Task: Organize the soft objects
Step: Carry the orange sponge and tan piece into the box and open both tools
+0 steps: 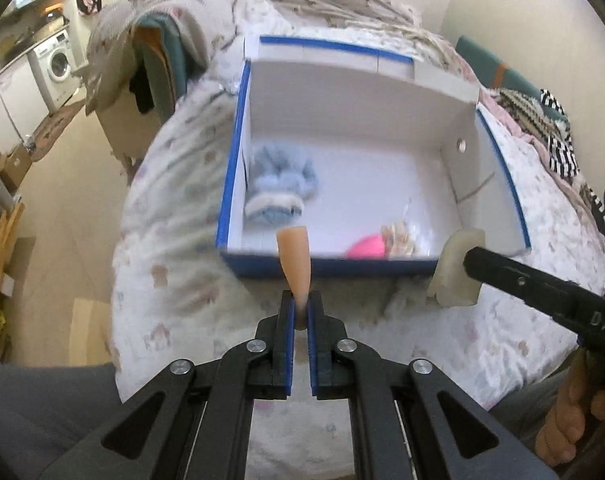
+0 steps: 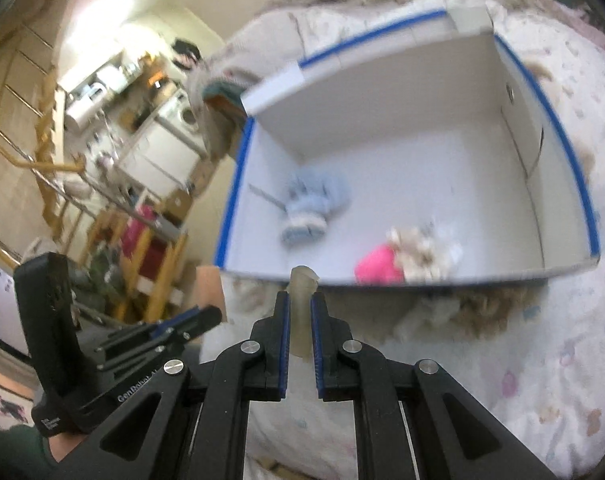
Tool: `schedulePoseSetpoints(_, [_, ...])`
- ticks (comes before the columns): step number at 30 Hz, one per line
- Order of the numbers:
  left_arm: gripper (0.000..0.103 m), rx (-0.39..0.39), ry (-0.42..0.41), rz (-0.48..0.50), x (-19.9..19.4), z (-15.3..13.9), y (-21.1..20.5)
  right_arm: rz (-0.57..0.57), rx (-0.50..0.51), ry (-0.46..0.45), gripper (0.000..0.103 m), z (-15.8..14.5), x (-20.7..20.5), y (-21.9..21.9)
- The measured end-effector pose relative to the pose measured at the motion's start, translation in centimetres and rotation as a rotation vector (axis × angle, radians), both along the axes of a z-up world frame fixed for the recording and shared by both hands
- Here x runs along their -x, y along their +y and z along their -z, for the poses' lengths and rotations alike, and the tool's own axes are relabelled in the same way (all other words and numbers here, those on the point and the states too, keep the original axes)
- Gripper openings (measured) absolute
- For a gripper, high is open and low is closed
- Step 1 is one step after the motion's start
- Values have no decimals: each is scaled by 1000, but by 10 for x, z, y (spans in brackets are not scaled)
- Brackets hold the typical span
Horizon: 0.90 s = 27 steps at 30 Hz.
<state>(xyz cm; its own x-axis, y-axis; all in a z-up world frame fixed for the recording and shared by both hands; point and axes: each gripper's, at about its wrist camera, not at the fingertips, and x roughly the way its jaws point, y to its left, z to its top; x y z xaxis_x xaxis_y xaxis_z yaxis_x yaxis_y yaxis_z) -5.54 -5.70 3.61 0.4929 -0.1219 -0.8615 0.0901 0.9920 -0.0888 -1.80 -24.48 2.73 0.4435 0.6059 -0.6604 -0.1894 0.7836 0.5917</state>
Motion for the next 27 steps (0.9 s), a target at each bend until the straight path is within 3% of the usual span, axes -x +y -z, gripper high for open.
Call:
schedulePoseSetpoints(10, [6, -1, -31, -5, -57, -22, 1, 128, -86, -78, 12, -28, -30, -38])
schedulePoseSetpoints(16, [6, -10, -32, 14, -88, -23, -6, 150, -62, -74, 12, -28, -57, -50])
schedulePoseSetpoints(27, [6, -14, 15, 67, -133, 4, -27, 153, 28, -27, 12, -8, -103, -57])
